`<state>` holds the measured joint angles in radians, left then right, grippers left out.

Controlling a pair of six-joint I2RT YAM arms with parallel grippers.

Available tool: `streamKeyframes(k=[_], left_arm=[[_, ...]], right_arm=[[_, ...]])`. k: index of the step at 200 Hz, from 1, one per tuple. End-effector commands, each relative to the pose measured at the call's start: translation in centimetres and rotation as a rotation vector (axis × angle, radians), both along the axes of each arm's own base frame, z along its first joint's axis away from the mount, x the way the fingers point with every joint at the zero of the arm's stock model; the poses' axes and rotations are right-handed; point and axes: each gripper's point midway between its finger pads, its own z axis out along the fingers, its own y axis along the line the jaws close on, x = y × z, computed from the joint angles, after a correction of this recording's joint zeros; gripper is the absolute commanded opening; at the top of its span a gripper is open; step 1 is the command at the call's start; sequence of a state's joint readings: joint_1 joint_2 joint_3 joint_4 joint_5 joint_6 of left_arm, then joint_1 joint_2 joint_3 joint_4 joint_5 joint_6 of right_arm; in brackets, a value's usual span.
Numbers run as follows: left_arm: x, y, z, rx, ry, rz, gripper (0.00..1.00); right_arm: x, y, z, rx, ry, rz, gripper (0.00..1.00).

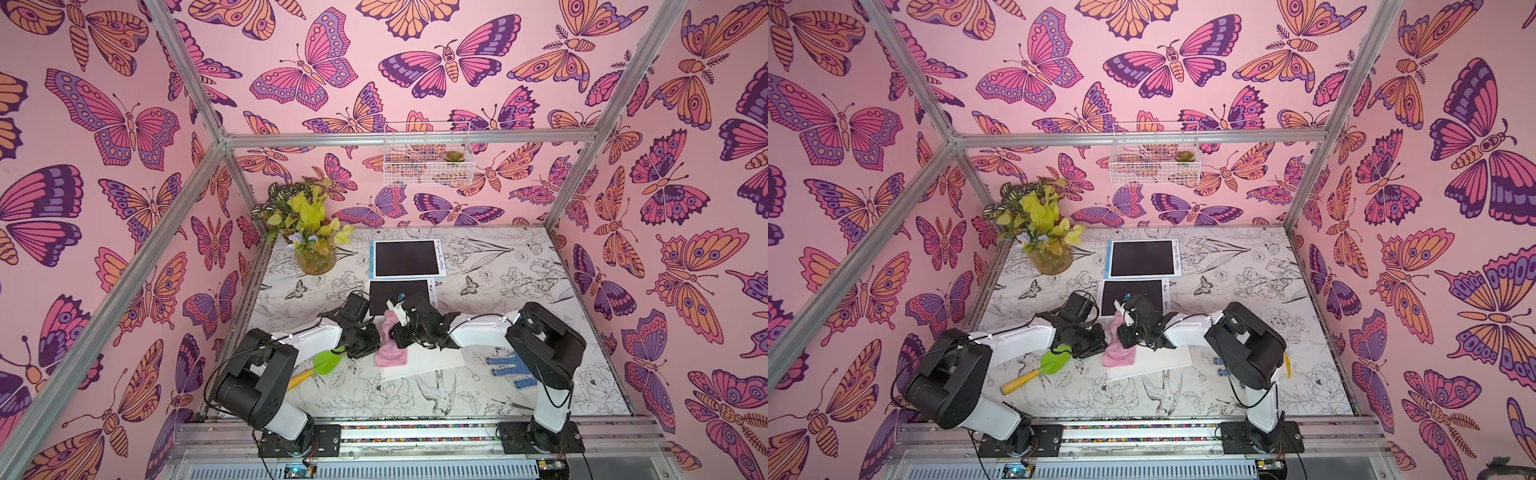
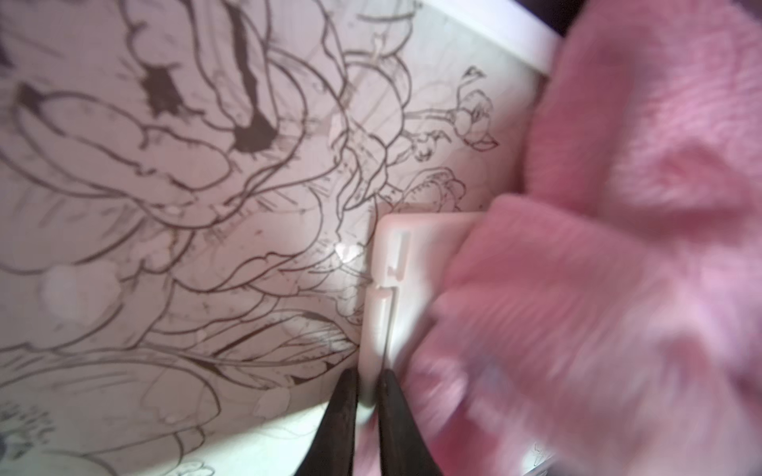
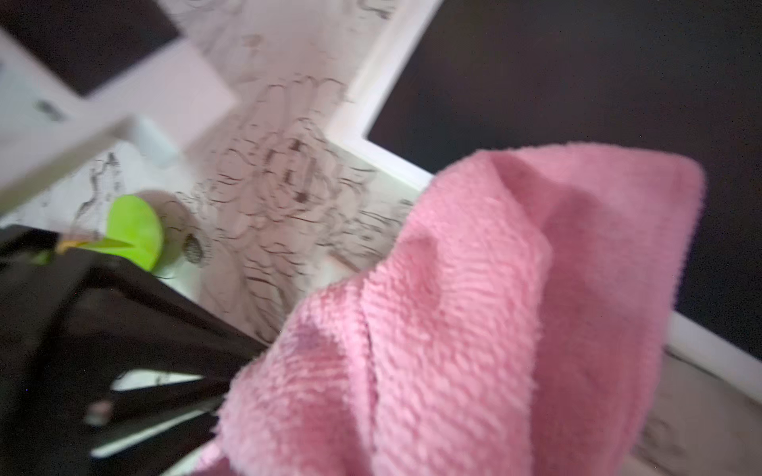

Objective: Wipe the drawing tablet
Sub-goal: Wipe the dirt from the drawing tablet.

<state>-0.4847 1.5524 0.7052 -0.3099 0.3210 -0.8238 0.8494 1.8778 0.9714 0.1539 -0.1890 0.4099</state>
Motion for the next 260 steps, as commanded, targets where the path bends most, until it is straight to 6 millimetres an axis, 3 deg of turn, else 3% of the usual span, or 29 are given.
streamKeyframes(k=[1, 23, 36, 52, 68, 85, 97, 111, 131, 140, 150, 159, 180, 194, 206, 220, 247, 260], left_arm=[[-8.1, 6.8, -6.3, 0.321, 0.289, 0.013, 0.16], [-8.0, 6.8, -6.3, 0.321, 0.287, 0.018, 0.16], [-7.8, 6.6, -6.2, 0.316, 0.287, 0.020, 0.16], [-7.8, 6.5, -6.2, 0.313, 0.288, 0.022, 0.16], [-7.8, 6.6, -6.2, 0.318, 0.292, 0.027, 0.16], [-7.8, 6.7, -6.3, 0.322, 0.294, 0.032, 0.16], [-7.9, 6.7, -6.3, 0.323, 0.297, 0.035, 0.16], [-7.8, 6.7, -6.2, 0.321, 0.292, 0.040, 0.16], [-7.5, 6.6, -6.0, 0.324, 0.288, 0.044, 0.16], [-7.5, 6.6, -5.9, 0.325, 0.289, 0.044, 0.16], [-7.3, 6.6, -5.8, 0.325, 0.288, 0.044, 0.16], [-7.2, 6.5, -5.7, 0.325, 0.286, 0.043, 0.16], [-7.0, 6.4, -5.6, 0.324, 0.283, 0.041, 0.16], [-6.9, 6.3, -5.7, 0.324, 0.289, 0.041, 0.16], [-6.9, 6.2, -5.7, 0.322, 0.291, 0.040, 0.16], [-6.9, 6.2, -5.7, 0.322, 0.293, 0.043, 0.16], [-6.6, 5.9, -5.5, 0.317, 0.291, 0.045, 0.16], [-6.6, 5.9, -5.5, 0.319, 0.291, 0.042, 0.16]], right_arm=[[-1.0, 0.8, 1.3, 0.018, -0.021, 0.073, 0.00], [-2.6, 5.5, 2.4, 0.051, -0.037, 0.177, 0.00], [-2.2, 6.7, 2.0, 0.044, -0.021, 0.167, 0.00], [-0.7, 5.5, 1.2, 0.013, -0.013, 0.095, 0.00], [0.4, 2.6, 0.5, -0.028, -0.003, 0.033, 0.00], [0.5, -0.6, 0.4, -0.064, -0.008, 0.011, 0.00], [-0.1, -1.5, 1.0, -0.088, -0.031, 0.038, 0.00], [-1.1, -0.9, 1.5, -0.065, -0.036, 0.073, 0.00], [-2.6, 2.4, 2.4, -0.036, -0.053, 0.138, 0.00], [-2.7, 3.6, 2.6, -0.032, -0.051, 0.149, 0.00], [-2.4, 3.7, 2.6, -0.044, -0.050, 0.124, 0.00], [-1.6, 2.4, 2.3, -0.065, -0.048, 0.071, 0.00], [-0.1, -3.5, 0.9, -0.142, -0.014, -0.049, 0.00], [-0.4, -6.8, 0.5, -0.191, -0.022, -0.076, 0.00], [-1.5, -7.9, 0.7, -0.201, -0.041, -0.055, 0.00], [-3.1, -6.5, 1.2, -0.163, -0.060, -0.010, 0.00], [-8.3, 1.7, 2.5, -0.070, -0.105, 0.181, 0.00], [-9.6, 3.8, 2.2, -0.054, -0.091, 0.209, 0.00]])
